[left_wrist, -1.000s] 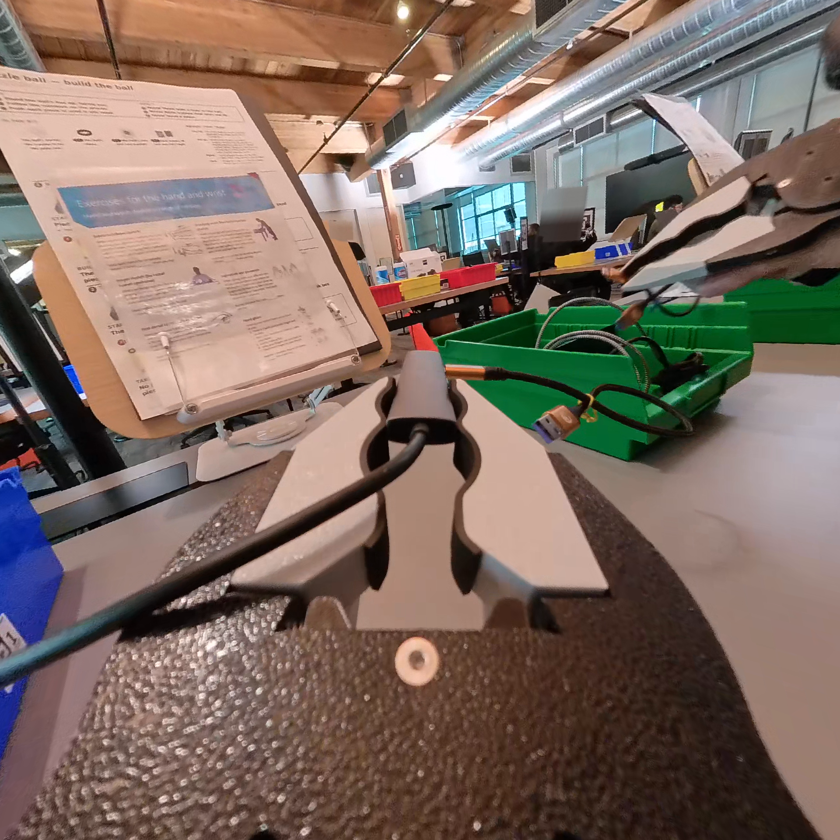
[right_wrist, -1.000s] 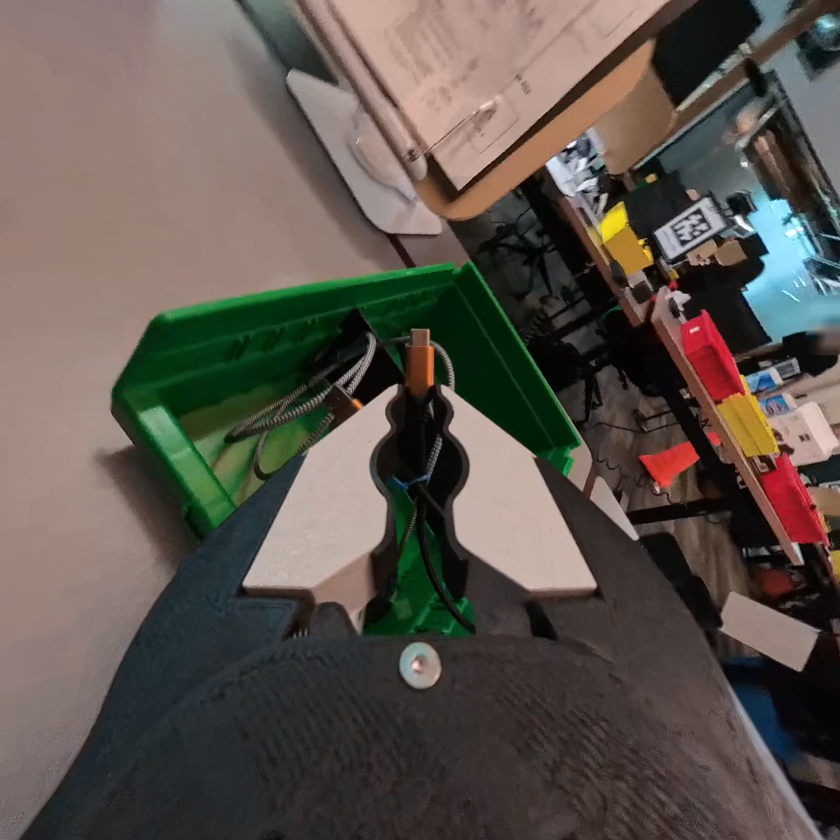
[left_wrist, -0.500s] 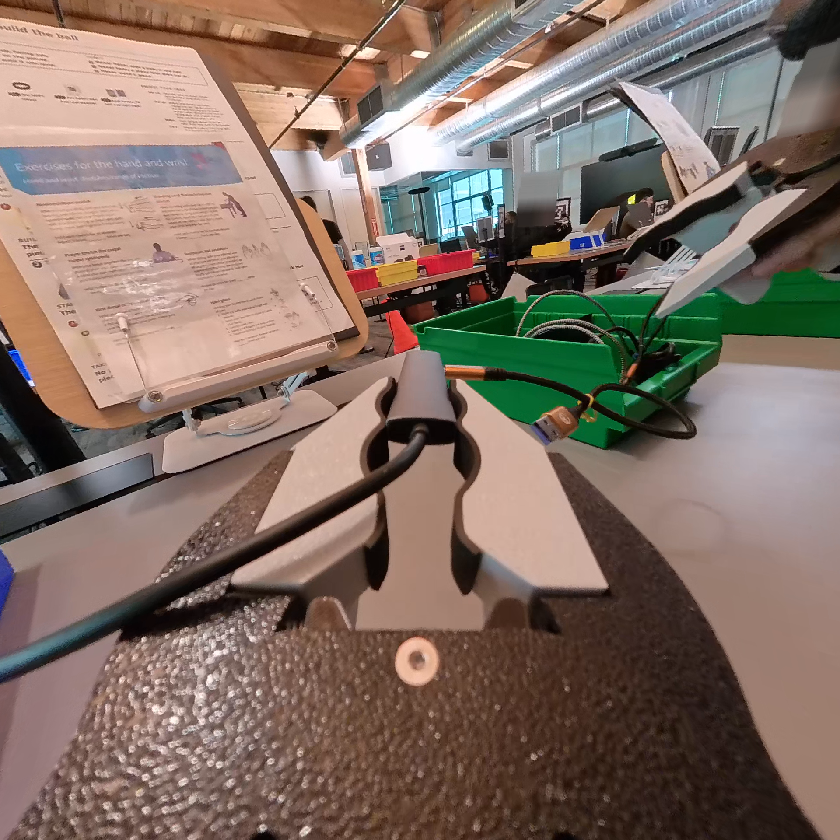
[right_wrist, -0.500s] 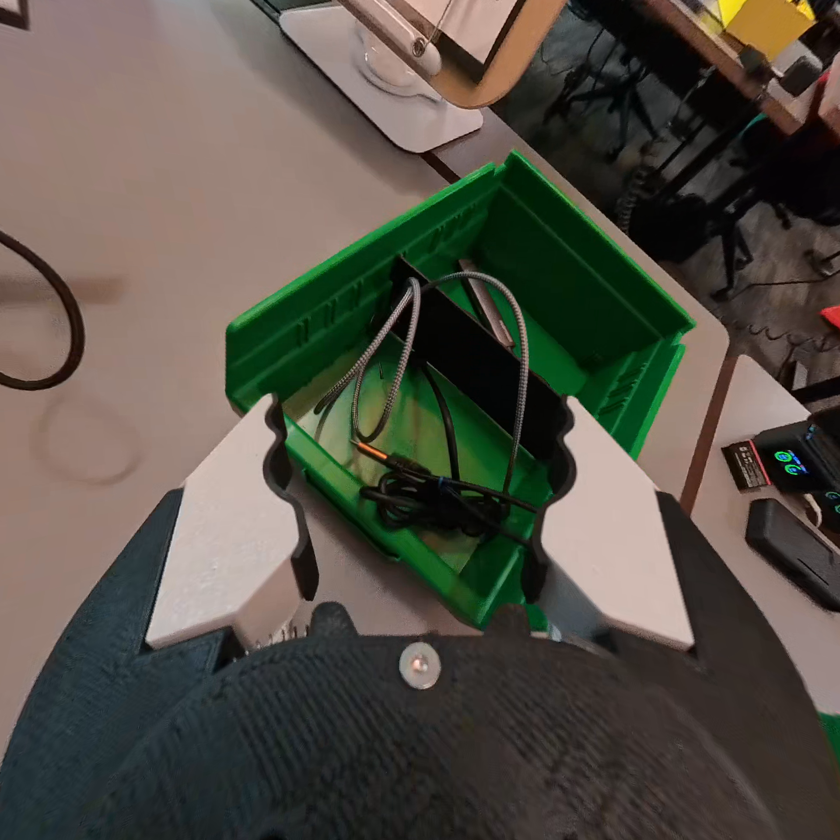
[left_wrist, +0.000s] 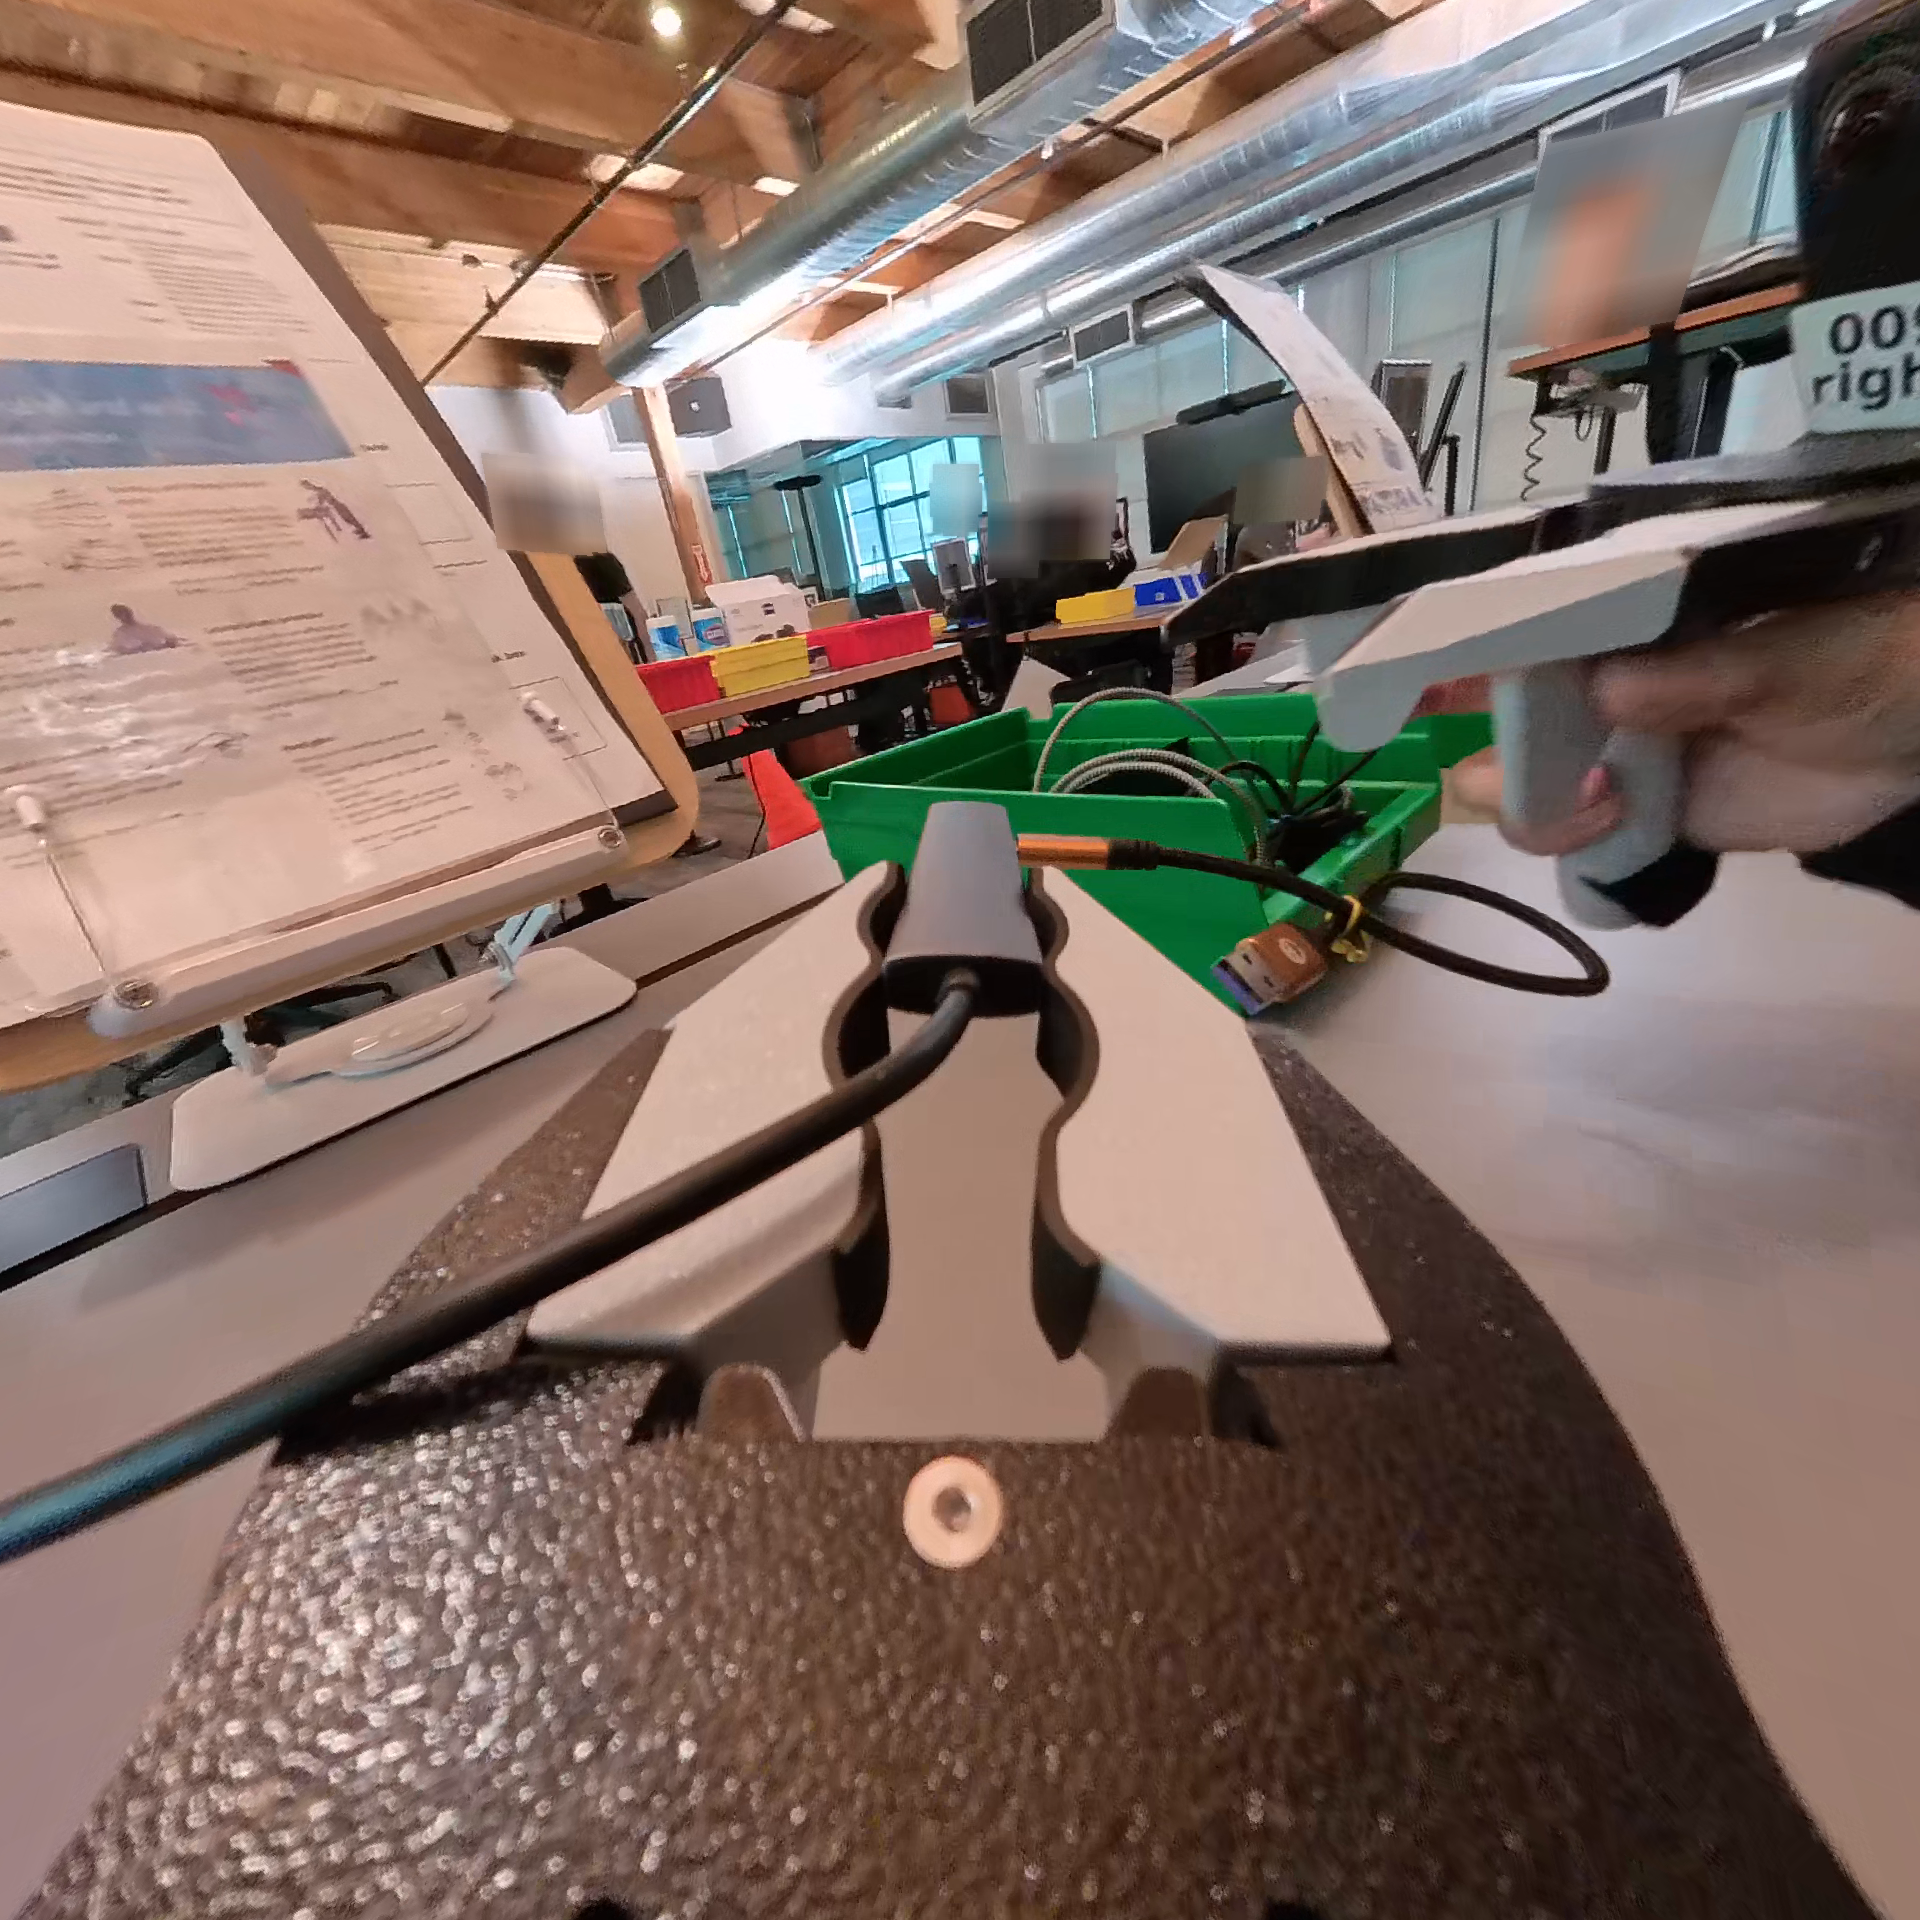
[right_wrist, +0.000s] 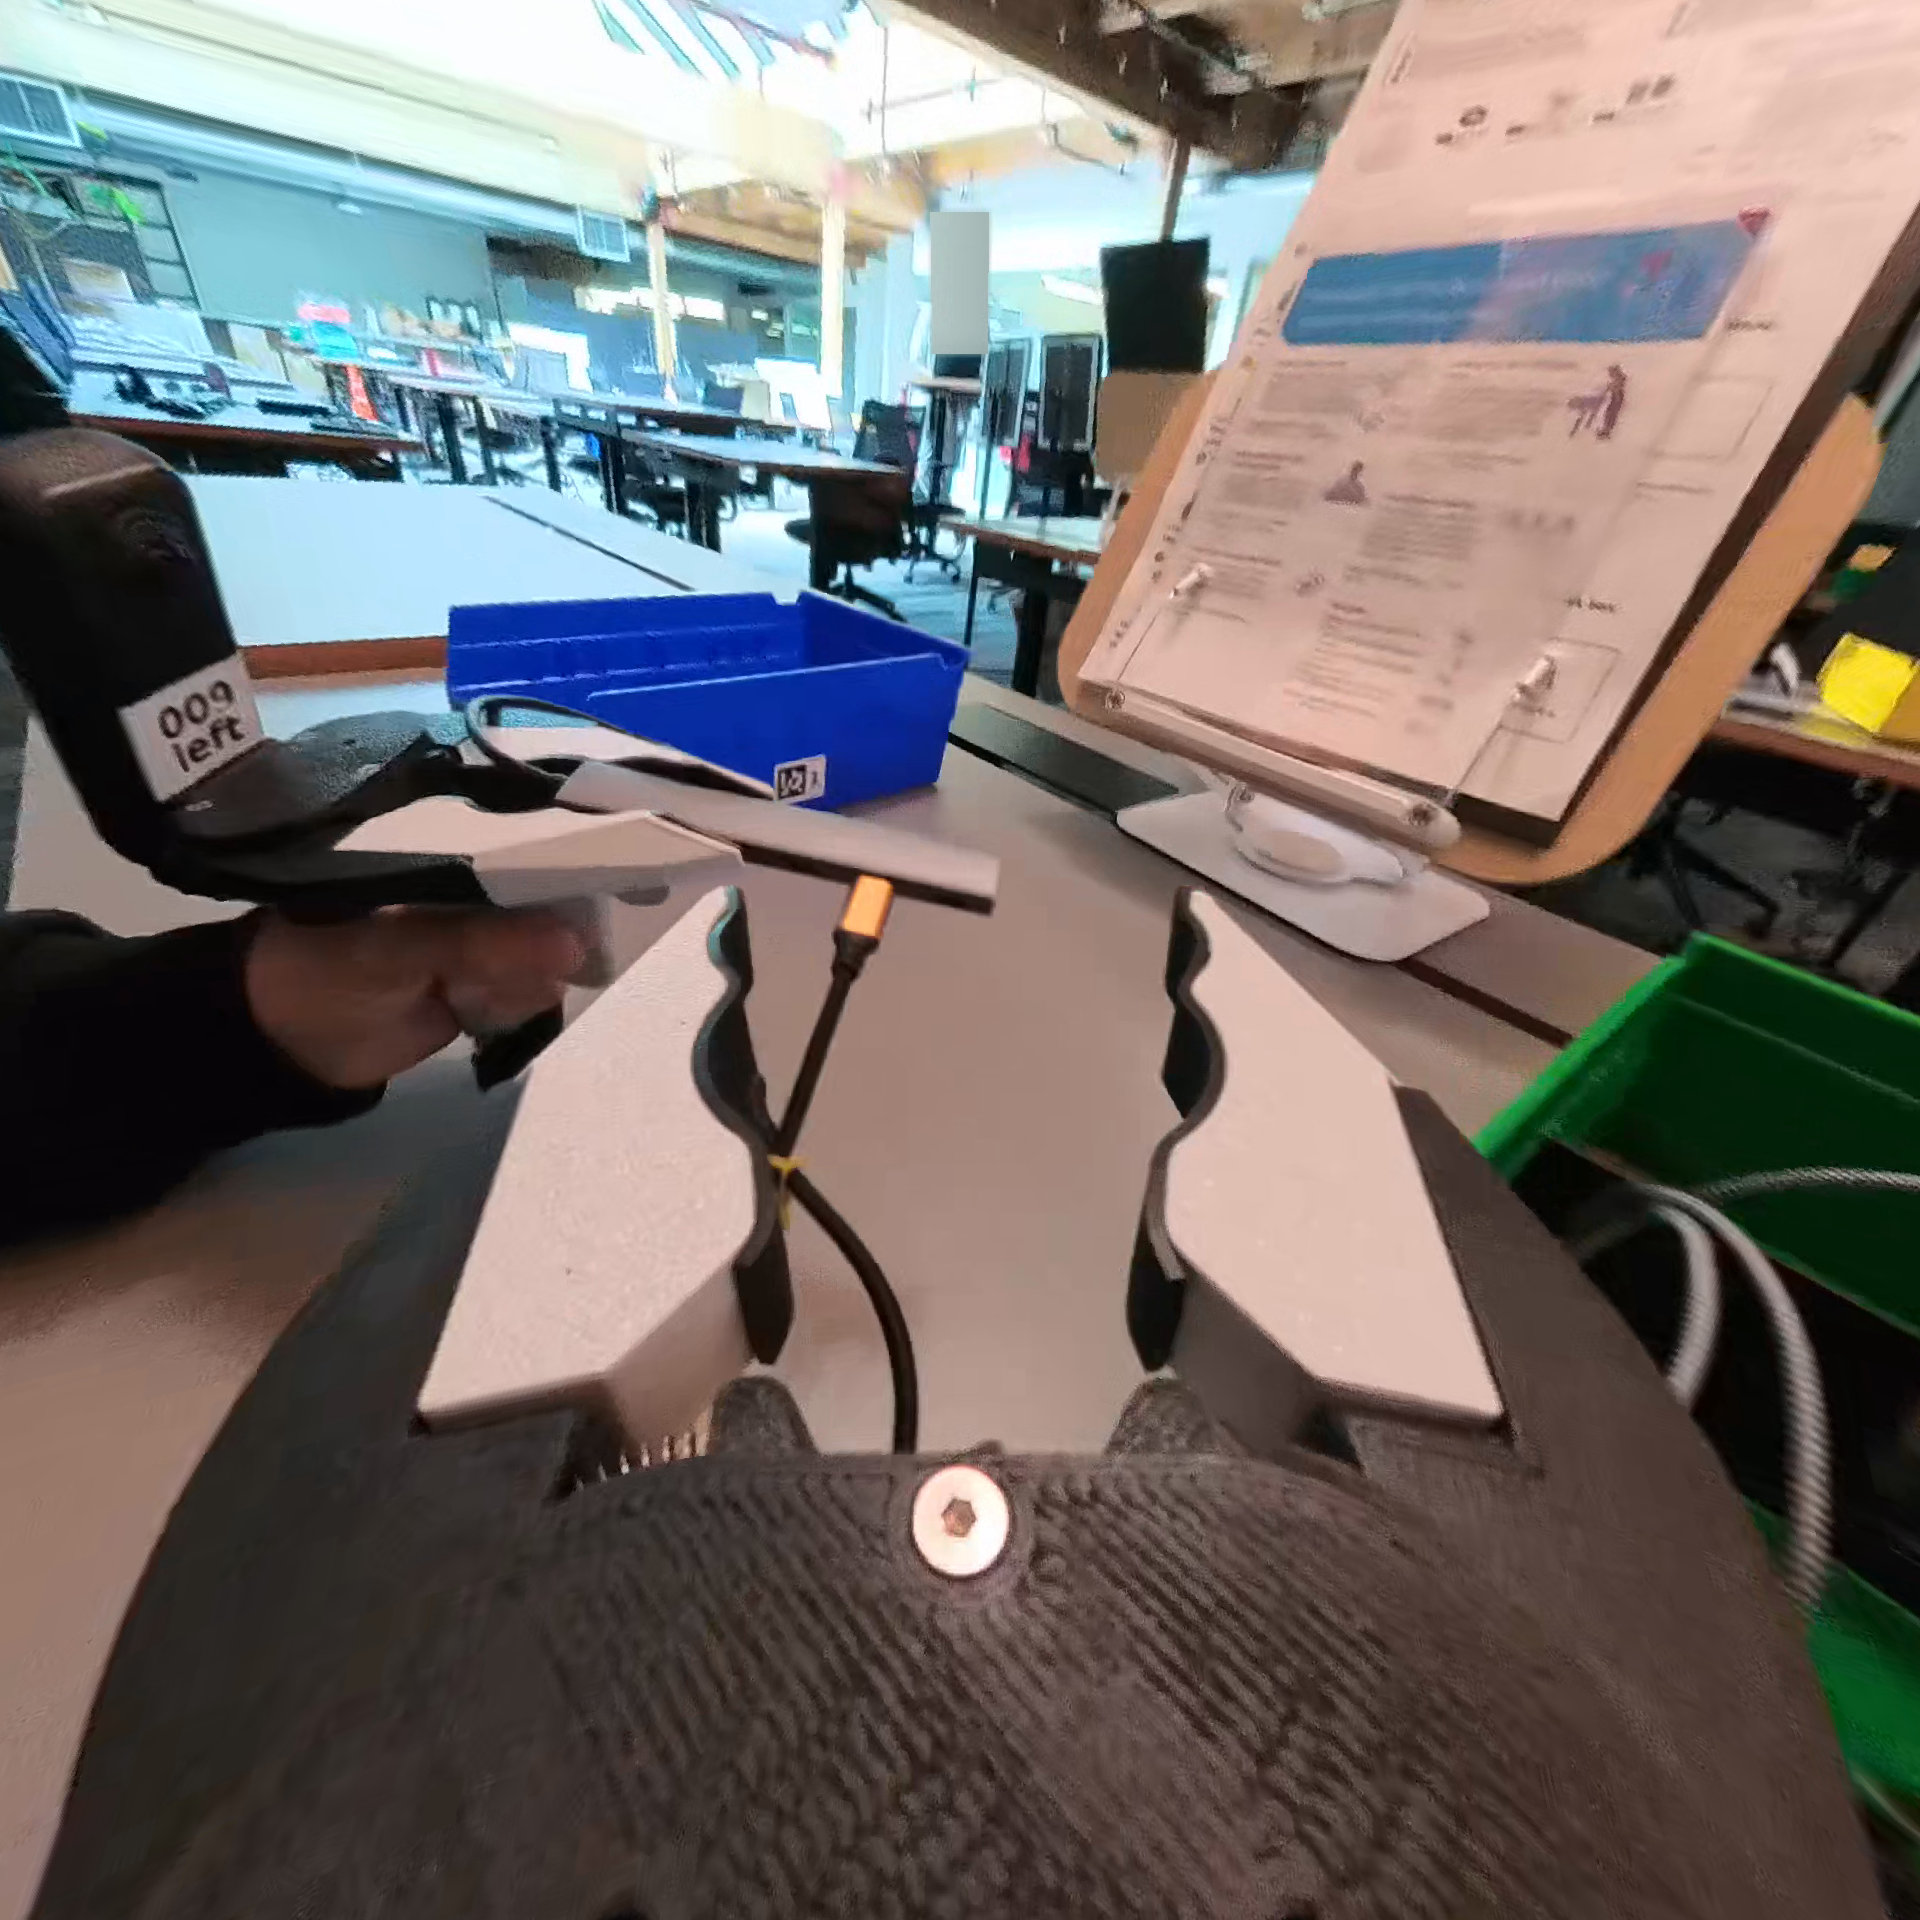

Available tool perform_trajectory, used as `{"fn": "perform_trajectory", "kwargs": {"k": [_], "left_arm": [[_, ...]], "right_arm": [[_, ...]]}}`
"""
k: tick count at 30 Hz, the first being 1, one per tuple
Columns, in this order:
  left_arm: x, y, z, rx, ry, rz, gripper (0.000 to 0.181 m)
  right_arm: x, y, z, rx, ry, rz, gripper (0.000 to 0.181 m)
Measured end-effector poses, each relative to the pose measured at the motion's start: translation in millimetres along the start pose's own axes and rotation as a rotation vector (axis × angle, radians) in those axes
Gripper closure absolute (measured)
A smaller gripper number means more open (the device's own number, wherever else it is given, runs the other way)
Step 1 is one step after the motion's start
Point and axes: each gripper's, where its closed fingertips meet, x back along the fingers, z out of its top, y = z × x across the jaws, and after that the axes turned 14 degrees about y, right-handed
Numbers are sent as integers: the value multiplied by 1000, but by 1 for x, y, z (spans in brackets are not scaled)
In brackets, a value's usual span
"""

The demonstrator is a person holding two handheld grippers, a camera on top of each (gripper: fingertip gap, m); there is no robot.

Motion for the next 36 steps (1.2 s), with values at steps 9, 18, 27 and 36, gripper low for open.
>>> {"fn": "perform_trajectory", "kwargs": {"k": [9,18,27,36], "left_arm": [[-3,9,-1,-82,2,-30,161],[-2,5,-2,-80,-1,-8,161],[-3,3,-5,-37,-9,7,160],[-1,0,-7,-13,-38,26,159]], "right_arm": [[-29,-17,-49,13,-57,-20,137],[-39,-23,-49,-16,26,-40,165],[-41,-17,-46,-40,103,-134,171],[-41,-20,-50,-69,67,-161,170]]}}
